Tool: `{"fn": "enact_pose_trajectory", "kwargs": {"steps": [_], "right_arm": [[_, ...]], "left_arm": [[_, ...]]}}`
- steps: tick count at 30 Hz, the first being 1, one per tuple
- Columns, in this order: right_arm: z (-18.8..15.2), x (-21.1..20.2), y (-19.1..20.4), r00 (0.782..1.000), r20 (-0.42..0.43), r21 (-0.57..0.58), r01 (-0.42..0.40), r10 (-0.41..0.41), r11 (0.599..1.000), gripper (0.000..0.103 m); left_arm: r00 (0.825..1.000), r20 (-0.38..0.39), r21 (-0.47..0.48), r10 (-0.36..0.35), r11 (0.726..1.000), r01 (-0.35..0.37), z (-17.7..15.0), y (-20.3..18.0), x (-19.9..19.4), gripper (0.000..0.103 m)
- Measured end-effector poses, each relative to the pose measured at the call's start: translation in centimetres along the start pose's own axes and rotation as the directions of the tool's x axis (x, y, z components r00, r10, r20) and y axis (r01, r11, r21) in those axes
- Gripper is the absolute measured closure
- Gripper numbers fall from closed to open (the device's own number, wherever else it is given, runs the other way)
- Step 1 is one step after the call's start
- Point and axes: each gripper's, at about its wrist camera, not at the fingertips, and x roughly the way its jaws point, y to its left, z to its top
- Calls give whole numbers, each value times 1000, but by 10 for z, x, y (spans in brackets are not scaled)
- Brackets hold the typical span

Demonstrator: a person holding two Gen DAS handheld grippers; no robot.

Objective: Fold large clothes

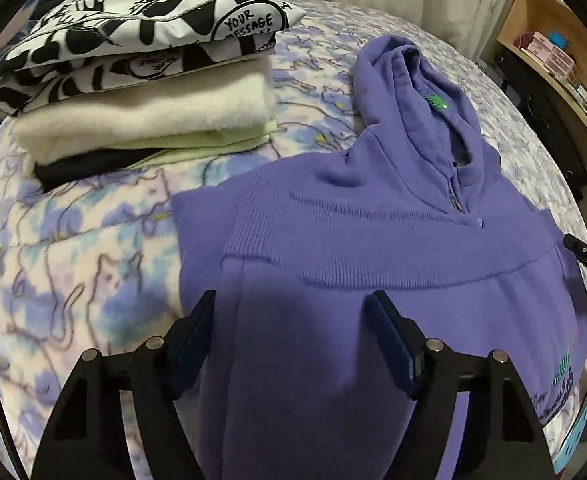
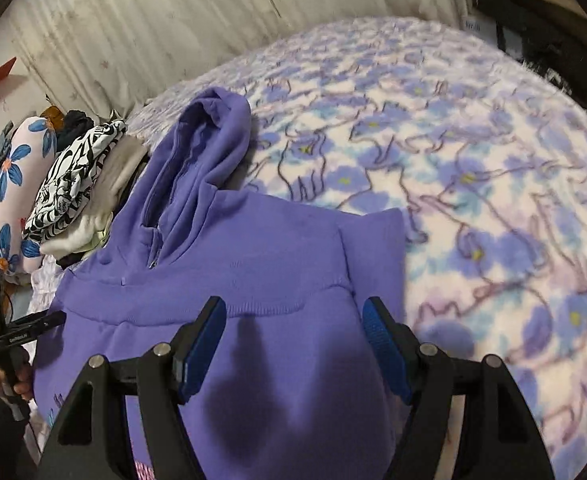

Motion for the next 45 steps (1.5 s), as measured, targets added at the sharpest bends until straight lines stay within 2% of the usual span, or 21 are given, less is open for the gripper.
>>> {"fn": "enact_pose_trajectory", "kwargs": {"steps": [1,3,4,5,6,7,11,15,18,21,23,26,28,30,32,35,37,40,42,45], "right_arm": [[1,5,0,1000,-14,1,-1,1,1000,39],[2,14,1,999,-51,-4,19,-19,1000,59],[0,16,3,997,-57,-16,43,-44,999,65],[-2,15,5,996,-50,-33,73,-75,997,81],[-5,13,8,996,-43,-44,83,-84,996,91],[-7,10,8,996,-29,-48,81,-82,996,91],[-16,-14,11,996,50,-46,80,-78,996,94],[-17,-53,15,984,169,-25,55,-50,998,94],[-5,-81,18,963,266,5,40,-40,999,95],[13,-90,22,943,328,18,47,-50,999,95],[23,-82,23,942,331,29,52,-59,998,95],[31,-54,19,951,293,49,87,-97,995,94],[32,-26,12,963,232,65,126,-137,990,94],[26,10,-2,976,132,84,164,-174,983,94],[18,34,-16,984,59,123,160,-168,979,93],[16,32,-26,990,71,171,110,-124,979,93],[17,29,-26,991,57,165,107,-118,980,88],[20,19,-21,987,44,169,143,-153,975,84],[23,7,-9,979,87,169,166,-183,971,79],[23,-7,15,971,161,122,158,-177,980,79]], "left_arm": [[1000,-4,2,-5,1000,5,2,1,4,30],[1000,-8,-5,-17,1000,17,3,2,8,40],[1000,-3,-10,-18,1000,18,2,2,7,44],[1000,7,-11,-9,1000,9,1,2,6,58],[1000,16,-8,7,1000,-7,0,1,5,82],[999,30,-8,41,999,-41,-3,1,2,90],[996,79,-55,36,998,-32,-10,4,-17,93],[983,174,-56,63,997,-54,-10,-6,-51,94],[966,247,-68,74,996,-58,1,-14,-76,94],[950,295,-71,102,994,-85,17,-18,-87,94],[950,293,-90,113,992,-90,29,-16,-81,94],[962,243,-120,123,988,-97,41,-9,-52,94],[973,186,-139,140,984,-115,42,-2,-20,93],[977,128,-152,168,977,-148,38,5,11,92],[983,91,-181,159,973,-141,31,16,33,88],[987,120,-216,108,973,-80,26,26,34,86],[988,120,-205,102,976,-75,26,25,31,86],[982,125,-175,141,978,-118,26,20,20,80],[973,148,-164,176,975,-151,24,13,8,79],[960,222,-127,173,981,-147,19,-4,-15,79]]}}
